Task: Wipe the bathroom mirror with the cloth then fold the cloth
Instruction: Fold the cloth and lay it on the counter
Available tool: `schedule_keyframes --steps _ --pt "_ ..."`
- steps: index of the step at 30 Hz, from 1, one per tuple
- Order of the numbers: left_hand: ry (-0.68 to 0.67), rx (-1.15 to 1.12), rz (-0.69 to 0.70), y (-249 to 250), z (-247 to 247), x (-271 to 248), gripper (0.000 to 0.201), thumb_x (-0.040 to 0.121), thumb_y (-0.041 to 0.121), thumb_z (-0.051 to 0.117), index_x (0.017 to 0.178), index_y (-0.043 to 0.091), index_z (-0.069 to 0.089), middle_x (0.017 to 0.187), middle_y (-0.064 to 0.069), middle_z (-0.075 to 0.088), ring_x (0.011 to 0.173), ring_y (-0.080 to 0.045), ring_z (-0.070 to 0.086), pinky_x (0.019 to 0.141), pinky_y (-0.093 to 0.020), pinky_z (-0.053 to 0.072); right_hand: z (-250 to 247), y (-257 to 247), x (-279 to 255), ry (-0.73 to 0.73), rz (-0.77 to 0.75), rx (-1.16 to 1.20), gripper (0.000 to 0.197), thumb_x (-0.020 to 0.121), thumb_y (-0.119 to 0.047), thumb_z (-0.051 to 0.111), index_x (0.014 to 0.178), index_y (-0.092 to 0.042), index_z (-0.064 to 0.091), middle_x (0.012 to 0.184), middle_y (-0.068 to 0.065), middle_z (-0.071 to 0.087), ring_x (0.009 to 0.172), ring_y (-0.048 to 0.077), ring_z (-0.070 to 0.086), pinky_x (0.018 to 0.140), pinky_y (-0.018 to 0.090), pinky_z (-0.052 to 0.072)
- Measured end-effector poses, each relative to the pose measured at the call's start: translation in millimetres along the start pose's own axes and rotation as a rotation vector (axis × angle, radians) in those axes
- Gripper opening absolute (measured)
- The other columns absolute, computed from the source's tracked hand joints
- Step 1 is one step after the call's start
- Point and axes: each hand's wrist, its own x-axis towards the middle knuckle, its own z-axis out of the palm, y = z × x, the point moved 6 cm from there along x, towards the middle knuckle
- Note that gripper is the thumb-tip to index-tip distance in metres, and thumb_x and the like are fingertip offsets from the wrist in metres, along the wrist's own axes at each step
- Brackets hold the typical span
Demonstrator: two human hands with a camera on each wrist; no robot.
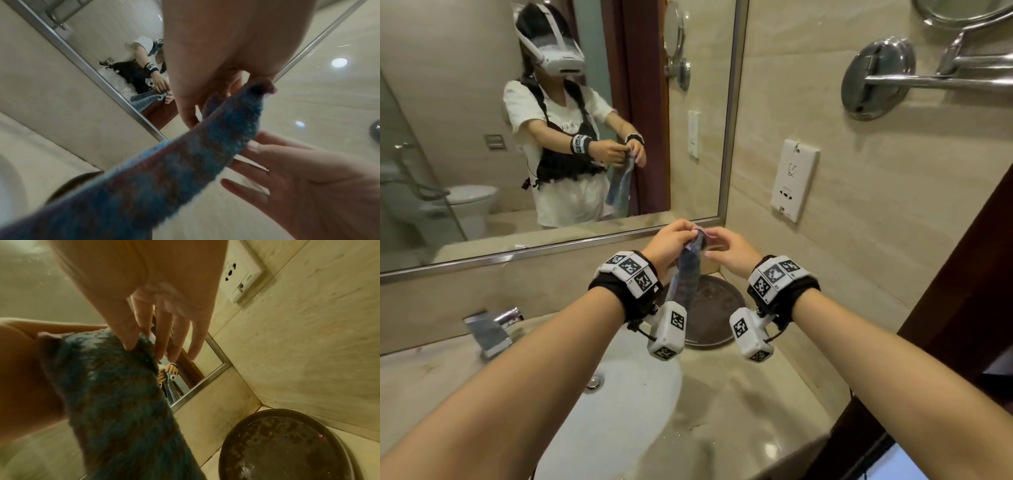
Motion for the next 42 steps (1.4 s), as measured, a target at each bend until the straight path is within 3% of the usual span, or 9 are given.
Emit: schedule_keyframes --steps 4,7,11,14,20,25,27,35,42 --pt "-0.062 0.074 0.003 3 -15 -6 0.025 0.095 0.011 0.045 0.074 0.019 0.055 0.070 -0.002 0.055 0.061 -0.012 0.051 0.043 -0.019 0.040 3 -1 10 0.026 0.004 0.017 0.010 0.084 0.005 0.059 0.087 -0.004 0.063 0.085 0.010 0.061 0.084 0.018 0.056 0.081 0.030 0.048" --pt "0.013 0.168 0.050 5 -34 -8 0.026 0.095 0.011 0.046 0.071 0.019 0.052 0.061 0.001 0.044 0.051 -0.008 0.041 0.041 -0.017 0.031 -1 -4 15 0.088 0.026 0.073 0.027 0.084 0.001 0.059 0.068 -0.020 0.053 0.072 -0.002 0.054 0.074 0.013 0.052 0.069 0.022 0.043" --pt "0.046 0.190 0.115 4 -44 -7 0.027 0.095 0.008 0.046 0.070 0.017 0.048 0.061 -0.001 0.045 0.038 0.002 0.041 0.042 -0.014 0.032 2 -20 13 0.029 -0.024 0.129 0.021 0.086 0.005 0.052 0.084 -0.016 0.056 0.082 -0.001 0.057 0.074 0.009 0.054 0.063 0.020 0.045" --pt "0.055 0.217 0.151 4 -45 -7 0.027 0.095 0.005 0.046 0.070 0.017 0.047 0.060 -0.002 0.045 0.036 0.003 0.043 0.042 -0.013 0.035 8 -27 11 -0.086 -0.038 0.094 0.033 0.088 0.006 0.046 0.113 -0.011 0.061 0.098 0.001 0.061 0.089 0.011 0.058 0.080 0.024 0.052" --pt "0.075 0.332 0.254 14 -49 -5 0.026 0.092 0.006 0.051 0.071 0.019 0.050 0.067 0.000 0.052 0.057 -0.003 0.049 0.058 -0.016 0.040 -9 -23 4 0.043 -0.089 -0.111 0.008 0.088 -0.014 0.062 0.090 -0.009 0.068 0.076 -0.003 0.061 0.080 0.017 0.057 0.078 0.036 0.049" --pt "0.060 0.332 0.289 21 -41 -4 0.010 0.095 0.009 0.047 0.085 0.010 0.050 0.068 0.002 0.049 0.055 0.001 0.047 0.050 -0.005 0.037 -19 -21 1 0.052 -0.092 -0.521 0.029 0.082 -0.036 0.067 0.095 -0.010 0.066 0.103 0.003 0.048 0.095 0.014 0.044 0.086 0.029 0.038" --pt "0.047 0.284 0.296 22 -37 -5 0.019 0.096 0.007 0.046 0.079 0.014 0.048 0.065 0.000 0.047 0.044 0.004 0.047 0.047 -0.008 0.037 -16 -15 1 -0.025 -0.085 -0.464 0.031 0.082 -0.031 0.069 0.099 -0.006 0.065 0.111 0.006 0.054 0.104 0.017 0.049 0.096 0.032 0.039" --pt "0.034 0.186 0.213 8 -40 -7 0.023 0.096 0.007 0.044 0.076 0.017 0.048 0.065 -0.002 0.045 0.043 0.004 0.043 0.045 -0.010 0.035 3 29 -10 -0.188 0.095 -0.537 0.021 0.086 -0.011 0.060 0.106 -0.004 0.059 0.099 0.010 0.062 0.093 0.025 0.059 0.080 0.033 0.046" --pt "0.089 0.234 0.148 -12 -53 -6 0.022 0.095 0.011 0.047 0.075 0.020 0.051 0.070 0.001 0.050 0.059 -0.006 0.045 0.047 -0.010 0.037 -14 72 -16 -0.100 0.257 -0.491 0.025 0.088 -0.008 0.058 0.068 -0.022 0.056 0.071 0.001 0.060 0.077 0.022 0.061 0.069 0.030 0.049"
